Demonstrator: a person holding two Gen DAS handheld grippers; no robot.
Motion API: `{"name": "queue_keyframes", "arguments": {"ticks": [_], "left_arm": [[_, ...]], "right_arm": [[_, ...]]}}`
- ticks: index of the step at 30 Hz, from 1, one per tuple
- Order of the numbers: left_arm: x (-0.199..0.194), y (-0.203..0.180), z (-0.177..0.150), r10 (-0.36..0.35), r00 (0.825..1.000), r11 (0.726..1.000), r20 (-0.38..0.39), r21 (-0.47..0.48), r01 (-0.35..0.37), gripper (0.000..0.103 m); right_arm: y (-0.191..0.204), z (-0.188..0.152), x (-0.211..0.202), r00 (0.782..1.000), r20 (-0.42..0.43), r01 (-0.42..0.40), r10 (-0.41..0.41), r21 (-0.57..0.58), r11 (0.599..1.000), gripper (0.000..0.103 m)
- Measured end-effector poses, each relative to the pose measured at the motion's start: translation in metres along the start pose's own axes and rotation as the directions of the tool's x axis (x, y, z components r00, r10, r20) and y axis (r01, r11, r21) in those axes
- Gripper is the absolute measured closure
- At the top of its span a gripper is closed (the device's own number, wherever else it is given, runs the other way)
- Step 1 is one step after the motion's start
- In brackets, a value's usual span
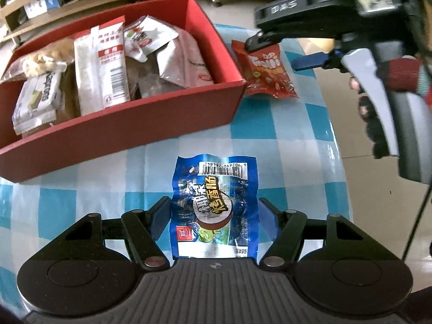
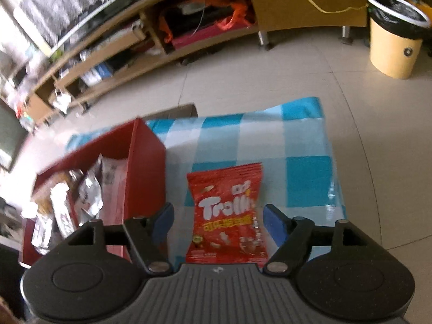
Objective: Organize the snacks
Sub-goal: 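Grasp the red Trolli bag with the right tool while the left tool holds the blue pack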
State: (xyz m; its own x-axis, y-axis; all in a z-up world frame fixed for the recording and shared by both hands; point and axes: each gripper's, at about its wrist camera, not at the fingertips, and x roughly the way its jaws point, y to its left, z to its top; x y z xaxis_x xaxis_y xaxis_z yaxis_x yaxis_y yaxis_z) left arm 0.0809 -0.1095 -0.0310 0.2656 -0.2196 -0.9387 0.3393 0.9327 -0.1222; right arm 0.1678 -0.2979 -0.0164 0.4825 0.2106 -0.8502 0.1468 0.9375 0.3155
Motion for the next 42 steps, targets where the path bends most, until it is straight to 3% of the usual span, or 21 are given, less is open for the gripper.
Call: {"name": "queue_keyframes", "arguments": {"ticks": [5,6,12,16,22,25,29,39,40,42], "left_arm": [[0.000,0.005,0.001,-0.017,1.000,1.000,-0.002,-0.007,0.017,0.028],[-0.001,0.006,0.001,-0.013,1.000,1.000,0.002,-0.006,0.013,0.028],[-0.004,0.008,0.001,0.023,0.999,1.000,0.023,-0.001,-0.023,0.028],[-0.005,0.009,-0.001,0.045,0.999,0.999,0.029,0.009,-0.045,0.028],[-0.007,0.015,-0.002,0.038,0.999,0.999,0.029,-0.002,-0.038,0.028],[-0.008,0.017,-0.002,0.035,0.999,0.999,0.034,-0.007,-0.035,0.028],[-0.007,0.018,-0.002,0.031,0.999,0.999,0.031,-0.011,-0.031,0.028],[0.001,0.013,-0.001,0.041,0.999,0.999,0.020,-0.012,-0.041,0.028],[0.001,0.012,-0.001,0.041,0.999,0.999,0.019,-0.011,-0.041,0.028],[0.003,0.011,-0.001,0.040,0.999,0.999,0.021,-0.009,-0.040,0.028]], "right_arm": [[0.011,-0.002,0.025,0.997,-0.039,0.070,-0.072,-0.050,0.996,0.029],[0.012,-0.004,0.029,0.995,-0.049,0.078,-0.081,-0.052,0.996,0.024],[0.014,-0.008,0.030,0.997,-0.033,0.073,-0.075,-0.060,0.996,0.020],[0.010,-0.009,0.032,0.998,-0.050,0.042,-0.044,-0.044,0.998,0.000],[0.009,-0.009,0.034,0.996,-0.077,0.043,-0.049,-0.084,0.996,0.002],[0.008,-0.008,0.032,0.984,-0.054,0.164,-0.171,-0.112,0.980,0.002],[0.007,-0.015,0.039,0.966,-0.075,0.231,-0.246,-0.171,0.958,0.002],[0.005,-0.014,0.042,0.968,-0.056,0.233,-0.245,-0.164,0.959,0.000],[0.007,-0.013,0.042,0.967,-0.058,0.234,-0.246,-0.170,0.957,0.001],[0.009,-0.011,0.038,0.970,-0.039,0.229,-0.240,-0.192,0.954,0.016]]}}
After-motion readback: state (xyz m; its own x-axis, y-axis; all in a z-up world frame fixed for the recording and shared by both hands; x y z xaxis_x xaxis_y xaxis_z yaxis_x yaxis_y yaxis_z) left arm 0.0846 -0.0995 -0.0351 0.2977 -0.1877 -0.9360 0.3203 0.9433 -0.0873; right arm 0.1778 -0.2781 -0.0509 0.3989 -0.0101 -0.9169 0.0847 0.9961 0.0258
